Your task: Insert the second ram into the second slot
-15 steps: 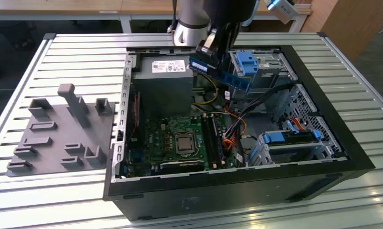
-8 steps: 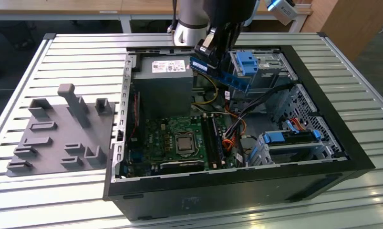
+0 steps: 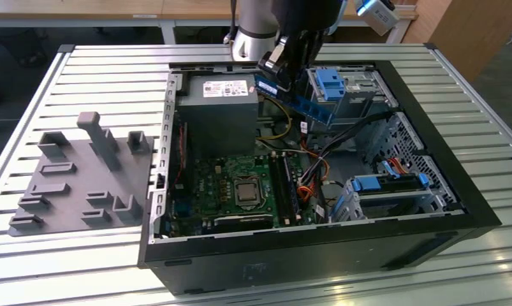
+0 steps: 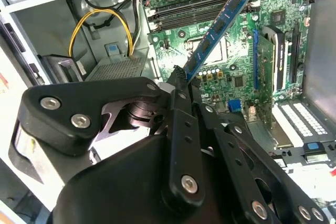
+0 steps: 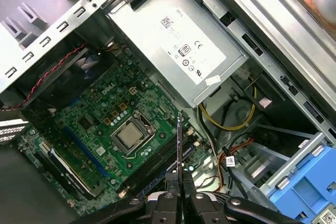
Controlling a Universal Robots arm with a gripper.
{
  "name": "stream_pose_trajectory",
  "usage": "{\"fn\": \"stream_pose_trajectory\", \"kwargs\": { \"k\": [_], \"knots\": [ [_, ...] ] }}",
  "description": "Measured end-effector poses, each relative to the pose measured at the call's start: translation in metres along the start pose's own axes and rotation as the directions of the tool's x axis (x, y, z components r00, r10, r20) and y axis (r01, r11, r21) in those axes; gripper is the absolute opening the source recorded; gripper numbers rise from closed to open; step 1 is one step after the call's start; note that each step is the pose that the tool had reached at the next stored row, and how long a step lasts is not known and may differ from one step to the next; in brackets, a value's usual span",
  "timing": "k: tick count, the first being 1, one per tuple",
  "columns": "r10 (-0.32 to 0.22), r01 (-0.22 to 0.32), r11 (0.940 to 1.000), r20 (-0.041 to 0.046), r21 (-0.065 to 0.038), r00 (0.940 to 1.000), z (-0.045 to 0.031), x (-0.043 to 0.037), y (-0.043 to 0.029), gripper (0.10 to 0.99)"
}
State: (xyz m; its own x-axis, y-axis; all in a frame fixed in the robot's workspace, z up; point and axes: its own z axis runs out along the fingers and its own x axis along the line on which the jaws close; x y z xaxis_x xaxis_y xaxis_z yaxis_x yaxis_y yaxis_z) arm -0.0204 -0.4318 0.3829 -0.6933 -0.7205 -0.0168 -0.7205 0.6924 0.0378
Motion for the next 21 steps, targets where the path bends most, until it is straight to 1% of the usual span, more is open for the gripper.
{"fn": "stream_pose_trajectory", "kwargs": {
  "k": [12, 21],
  "knots": [
    [0.059, -0.059, 0.9983, 0.0022, 0.001, 0.9983, 0.0000, 0.0000, 0.0000, 0.137],
    [0.103, -0.103, 0.9947, 0.0040, 0.002, 0.9947, 0.0001, 0.0000, 0.0000, 0.137]
  ]
}}
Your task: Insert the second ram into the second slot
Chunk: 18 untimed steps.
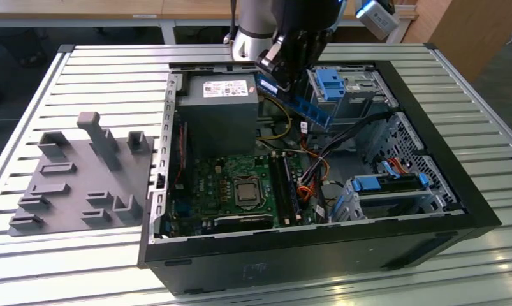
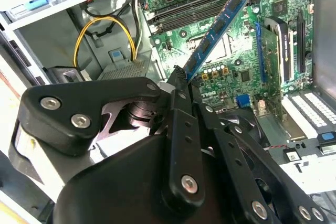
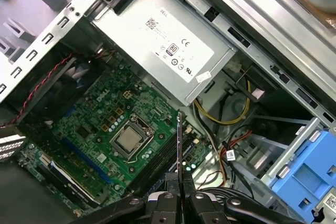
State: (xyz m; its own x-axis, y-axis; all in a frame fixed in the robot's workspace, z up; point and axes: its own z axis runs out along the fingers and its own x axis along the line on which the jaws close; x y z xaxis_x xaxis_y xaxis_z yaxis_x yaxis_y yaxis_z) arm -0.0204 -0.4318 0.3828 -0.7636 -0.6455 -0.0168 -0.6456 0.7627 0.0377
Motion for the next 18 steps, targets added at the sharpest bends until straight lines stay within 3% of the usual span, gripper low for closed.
{"fn": "stream_pose_trajectory", "kwargs": {
  "k": [18],
  "knots": [
    [0.089, -0.089, 0.9960, 0.0034, 0.001, 0.9960, 0.0001, 0.0000, 0.0000, 0.137]
  ]
}}
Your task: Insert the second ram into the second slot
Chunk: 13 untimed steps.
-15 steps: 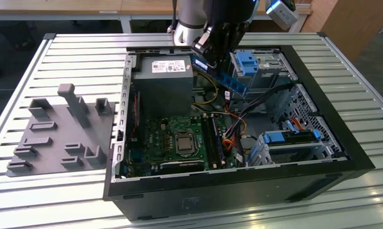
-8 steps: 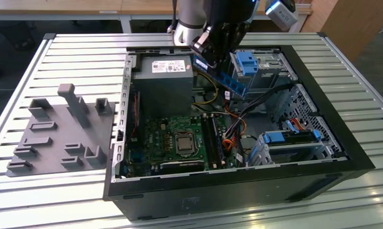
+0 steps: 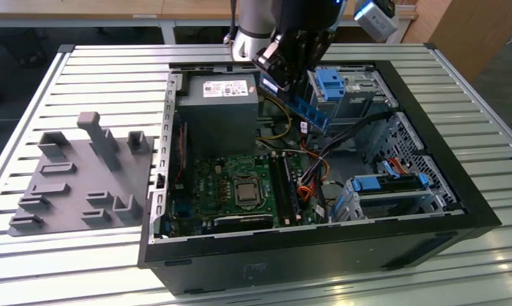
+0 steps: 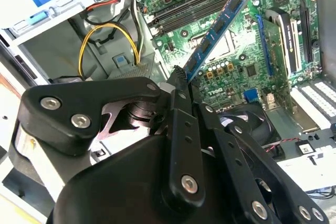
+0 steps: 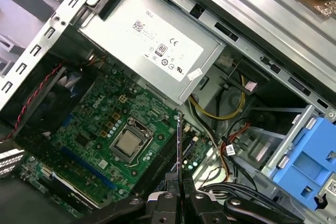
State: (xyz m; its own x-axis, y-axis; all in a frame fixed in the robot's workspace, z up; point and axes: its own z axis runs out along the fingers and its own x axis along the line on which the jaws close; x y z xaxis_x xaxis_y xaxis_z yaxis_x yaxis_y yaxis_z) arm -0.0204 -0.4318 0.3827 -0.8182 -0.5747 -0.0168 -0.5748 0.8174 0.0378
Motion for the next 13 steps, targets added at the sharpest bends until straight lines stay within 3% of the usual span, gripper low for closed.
{"fn": "stream_pose_trajectory", "kwargs": {
  "k": [13],
  "knots": [
    [0.054, -0.054, 0.9985, 0.0020, 0.001, 0.9985, 0.0000, 0.0000, 0.0000, 0.137]
  ]
}}
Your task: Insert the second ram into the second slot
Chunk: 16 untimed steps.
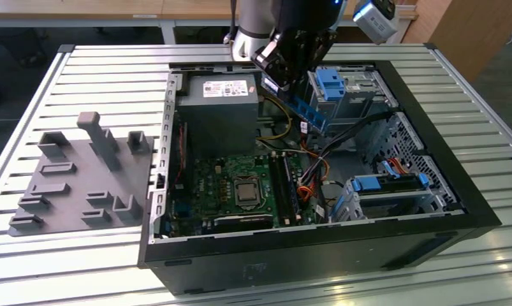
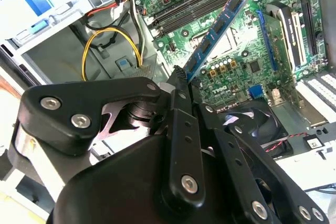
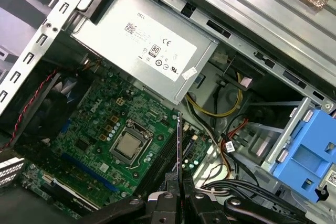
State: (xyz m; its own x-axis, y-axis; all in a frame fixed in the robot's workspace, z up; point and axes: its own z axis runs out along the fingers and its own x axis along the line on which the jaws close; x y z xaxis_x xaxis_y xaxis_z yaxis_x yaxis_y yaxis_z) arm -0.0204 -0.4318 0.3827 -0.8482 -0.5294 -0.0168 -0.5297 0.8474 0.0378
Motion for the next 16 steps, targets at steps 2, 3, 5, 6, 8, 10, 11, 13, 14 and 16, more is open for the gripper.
{"fn": "stream_pose_trajectory", "kwargs": {
  "k": [2, 3, 5, 6, 8, 10, 11, 13, 14, 16],
  "knots": [
    [0.008, -0.008, 1.0000, 0.0003, 0.000, 1.0000, 0.0000, 0.0000, 0.0000, 0.137],
    [0.012, -0.012, 0.9999, 0.0005, 0.000, 0.9999, 0.0000, 0.0000, 0.0000, 0.137],
    [0.019, -0.019, 0.9998, 0.0008, 0.000, 0.9998, 0.0000, 0.0000, 0.0000, 0.137],
    [0.023, -0.023, 0.9997, 0.0009, 0.000, 0.9997, 0.0000, 0.0000, 0.0000, 0.137],
    [0.031, -0.031, 0.9995, 0.0012, 0.001, 0.9995, 0.0000, 0.0000, 0.0000, 0.137],
    [0.039, -0.039, 0.9993, 0.0015, 0.001, 0.9993, 0.0000, 0.0000, 0.0000, 0.137],
    [0.042, -0.042, 0.9991, 0.0017, 0.001, 0.9991, 0.0000, 0.0000, 0.0000, 0.137],
    [0.049, -0.049, 0.9988, 0.0019, 0.001, 0.9988, 0.0000, 0.0000, 0.0000, 0.137],
    [0.052, -0.052, 0.9986, 0.0021, 0.001, 0.9986, 0.0000, 0.0000, 0.0000, 0.137],
    [0.059, -0.059, 0.9983, 0.0023, 0.001, 0.9983, 0.0000, 0.0000, 0.0000, 0.137]
  ]
}}
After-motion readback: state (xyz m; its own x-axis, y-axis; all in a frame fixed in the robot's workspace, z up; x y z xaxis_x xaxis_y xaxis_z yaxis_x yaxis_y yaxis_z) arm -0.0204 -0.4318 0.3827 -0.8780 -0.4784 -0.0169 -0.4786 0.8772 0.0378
